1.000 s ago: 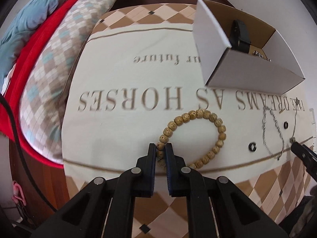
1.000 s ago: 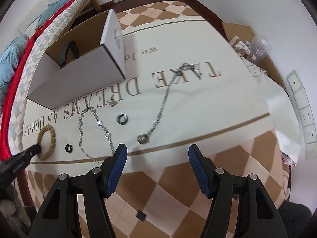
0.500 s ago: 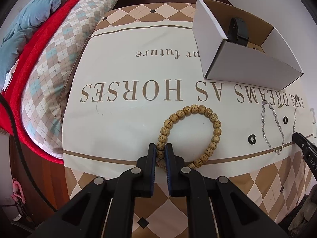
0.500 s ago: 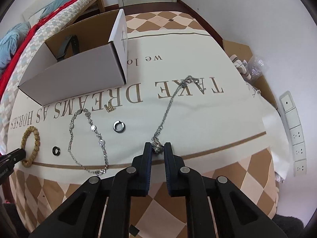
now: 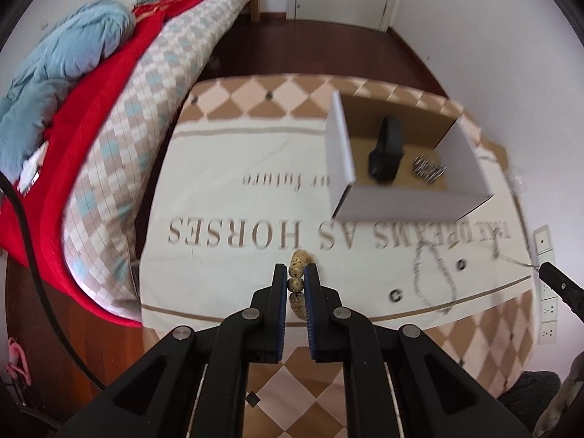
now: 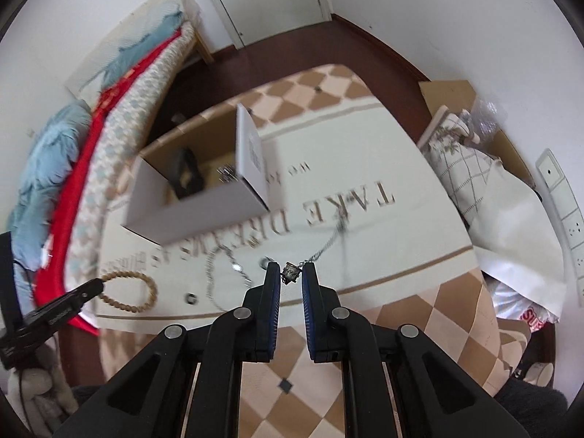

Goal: Organize jewelry
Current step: 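Lower the bead bracelet and chain into the white box while both tools open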

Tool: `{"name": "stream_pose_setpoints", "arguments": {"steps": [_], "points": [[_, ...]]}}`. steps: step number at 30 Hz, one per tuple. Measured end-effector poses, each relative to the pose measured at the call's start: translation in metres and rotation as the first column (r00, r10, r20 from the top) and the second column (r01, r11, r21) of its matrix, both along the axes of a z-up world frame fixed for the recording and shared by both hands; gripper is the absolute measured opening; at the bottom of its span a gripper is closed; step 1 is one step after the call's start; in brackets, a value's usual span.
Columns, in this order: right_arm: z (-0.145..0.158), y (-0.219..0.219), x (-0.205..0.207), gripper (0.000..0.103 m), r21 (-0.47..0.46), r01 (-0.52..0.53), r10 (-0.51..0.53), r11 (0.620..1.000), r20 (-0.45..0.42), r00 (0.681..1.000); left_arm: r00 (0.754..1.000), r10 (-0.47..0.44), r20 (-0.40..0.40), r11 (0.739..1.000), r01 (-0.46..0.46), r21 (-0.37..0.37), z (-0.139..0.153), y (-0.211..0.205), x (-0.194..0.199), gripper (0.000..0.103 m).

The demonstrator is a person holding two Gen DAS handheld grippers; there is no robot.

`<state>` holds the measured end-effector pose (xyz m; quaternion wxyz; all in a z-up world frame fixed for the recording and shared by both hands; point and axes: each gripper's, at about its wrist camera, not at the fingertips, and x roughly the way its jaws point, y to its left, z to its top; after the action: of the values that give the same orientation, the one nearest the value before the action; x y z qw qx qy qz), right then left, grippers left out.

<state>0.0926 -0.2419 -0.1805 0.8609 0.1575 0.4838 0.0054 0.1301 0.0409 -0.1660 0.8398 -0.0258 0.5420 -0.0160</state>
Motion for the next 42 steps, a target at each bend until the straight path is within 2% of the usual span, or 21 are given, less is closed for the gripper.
{"name": "stream_pose_setpoints", "arguments": {"steps": [8,16,21,24,27,36,40,42], "points": [[0.07,0.005,0.013,0.012,0.027,-0.048,0.045,0.998,0.097,0.994,0.995,-0.043,0.089,0.999,0.045,-0.021,0.058,-0.004,0.012,0.006],[0.147,0.034,0.042,0.012,-0.006,-0.144,0.142,0.99,0.204,0.969,0.976,-0.096,0.196,0.994,0.104,-0.033,0.125,-0.011,0.044,0.006],[0.167,0.052,0.079,0.012,-0.049,-0.178,0.184,0.983,0.206,0.961,0.967,-0.133,0.219,0.99,0.139,-0.014,0.147,-0.019,0.08,0.006],[0.164,0.061,0.102,0.012,-0.072,-0.196,0.206,0.978,0.18,0.962,0.968,-0.154,0.197,0.987,0.158,-0.009,0.143,-0.025,0.099,0.006],[0.15,0.067,0.119,0.012,-0.074,-0.214,0.222,0.974,0.132,0.966,0.974,-0.172,0.148,0.984,0.178,-0.025,0.126,-0.031,0.116,0.006],[0.073,0.064,0.139,0.012,-0.027,-0.24,0.24,0.97,-0.022,0.971,0.977,-0.204,-0.055,0.974,0.197,-0.109,0.043,-0.049,0.156,0.006],[0.047,0.064,0.143,0.012,-0.003,-0.251,0.25,0.968,-0.076,0.965,0.97,-0.217,-0.108,0.97,0.201,-0.137,0.022,-0.054,0.17,0.007],[0.039,0.065,0.145,0.012,0.012,-0.256,0.256,0.967,-0.095,0.962,0.969,-0.219,-0.115,0.971,0.204,-0.126,0.019,-0.056,0.175,0.007]]}}
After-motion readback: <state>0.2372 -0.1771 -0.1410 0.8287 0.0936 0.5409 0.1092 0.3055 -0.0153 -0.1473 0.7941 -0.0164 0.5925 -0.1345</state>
